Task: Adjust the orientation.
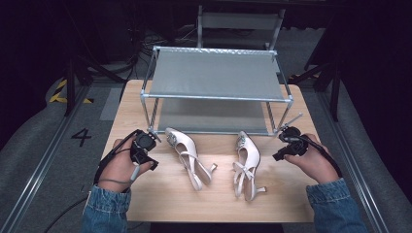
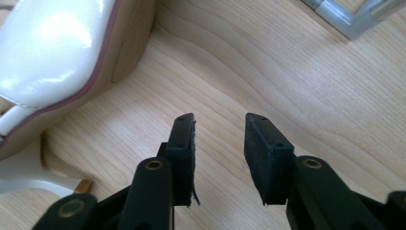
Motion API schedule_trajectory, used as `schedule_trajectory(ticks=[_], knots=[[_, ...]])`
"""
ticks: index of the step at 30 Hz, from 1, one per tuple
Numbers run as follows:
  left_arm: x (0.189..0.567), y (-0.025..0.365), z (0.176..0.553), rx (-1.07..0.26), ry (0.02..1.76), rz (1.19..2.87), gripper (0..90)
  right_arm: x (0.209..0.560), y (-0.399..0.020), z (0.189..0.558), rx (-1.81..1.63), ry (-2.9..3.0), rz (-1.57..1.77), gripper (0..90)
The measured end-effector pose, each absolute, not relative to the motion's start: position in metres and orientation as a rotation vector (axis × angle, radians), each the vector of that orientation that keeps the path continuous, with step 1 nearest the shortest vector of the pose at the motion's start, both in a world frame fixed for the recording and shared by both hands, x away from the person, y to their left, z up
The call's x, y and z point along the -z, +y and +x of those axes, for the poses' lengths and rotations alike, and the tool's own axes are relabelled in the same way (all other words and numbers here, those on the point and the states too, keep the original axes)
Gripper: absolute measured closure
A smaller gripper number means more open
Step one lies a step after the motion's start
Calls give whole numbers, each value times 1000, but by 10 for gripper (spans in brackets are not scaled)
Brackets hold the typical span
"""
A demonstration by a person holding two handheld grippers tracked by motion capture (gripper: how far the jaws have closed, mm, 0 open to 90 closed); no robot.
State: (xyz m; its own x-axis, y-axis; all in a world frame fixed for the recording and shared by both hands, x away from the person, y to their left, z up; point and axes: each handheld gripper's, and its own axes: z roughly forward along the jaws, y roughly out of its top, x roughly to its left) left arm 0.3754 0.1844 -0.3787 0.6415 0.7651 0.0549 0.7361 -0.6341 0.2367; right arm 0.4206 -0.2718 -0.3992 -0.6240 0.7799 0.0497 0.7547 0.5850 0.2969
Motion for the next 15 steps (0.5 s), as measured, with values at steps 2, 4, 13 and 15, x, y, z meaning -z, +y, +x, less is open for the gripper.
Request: schedule_trajectory(ticks=[2,4,13,15], knots=[[378,183,376,-206,1228,2651,411,399,-273,420,-465,2715,1320,636],[377,179,376,-159,1202,2625,429,398,-277,420,-492,2686,1316,605],[379,163,376,-93,1091,2655,421,403,-290,418,-502,2645,1353,578],[380,159,377,-77,1066,2660,421,403,-291,418,-509,2645,1348,574]])
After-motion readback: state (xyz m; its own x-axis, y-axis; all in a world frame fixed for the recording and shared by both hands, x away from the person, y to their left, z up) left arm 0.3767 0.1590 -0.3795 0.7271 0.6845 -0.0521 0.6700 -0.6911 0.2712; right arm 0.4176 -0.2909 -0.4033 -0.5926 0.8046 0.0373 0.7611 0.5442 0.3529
